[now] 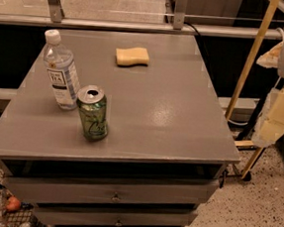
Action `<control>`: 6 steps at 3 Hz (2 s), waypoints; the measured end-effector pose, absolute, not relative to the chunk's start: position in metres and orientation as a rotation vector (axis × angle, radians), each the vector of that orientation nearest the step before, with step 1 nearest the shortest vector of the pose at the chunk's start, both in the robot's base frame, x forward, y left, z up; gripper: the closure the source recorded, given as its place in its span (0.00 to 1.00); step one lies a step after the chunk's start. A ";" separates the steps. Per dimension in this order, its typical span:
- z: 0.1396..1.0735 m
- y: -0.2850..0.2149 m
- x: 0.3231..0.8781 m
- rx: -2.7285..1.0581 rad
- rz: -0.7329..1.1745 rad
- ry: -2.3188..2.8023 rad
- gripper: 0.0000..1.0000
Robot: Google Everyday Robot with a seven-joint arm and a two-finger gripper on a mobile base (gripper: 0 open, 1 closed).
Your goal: Knock green can over
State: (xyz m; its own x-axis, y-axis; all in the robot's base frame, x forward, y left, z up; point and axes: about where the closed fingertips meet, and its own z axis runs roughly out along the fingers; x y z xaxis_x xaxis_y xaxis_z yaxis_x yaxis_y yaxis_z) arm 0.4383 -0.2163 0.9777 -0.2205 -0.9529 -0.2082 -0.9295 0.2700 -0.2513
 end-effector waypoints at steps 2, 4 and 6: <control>0.971 -0.196 0.446 -1.732 0.004 2.152 0.00; 0.939 -0.041 0.458 -1.803 0.454 1.816 0.00; 0.927 -0.024 0.455 -1.795 0.495 1.816 0.00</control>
Offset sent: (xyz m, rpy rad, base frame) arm 0.0310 0.0977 -0.0290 0.4489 0.0192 0.2760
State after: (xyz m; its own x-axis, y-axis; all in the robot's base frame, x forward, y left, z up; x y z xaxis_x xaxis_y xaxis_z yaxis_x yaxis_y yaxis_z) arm 0.4552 -0.0237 0.9275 0.0275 -0.7971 -0.6032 -0.9929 0.0479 -0.1086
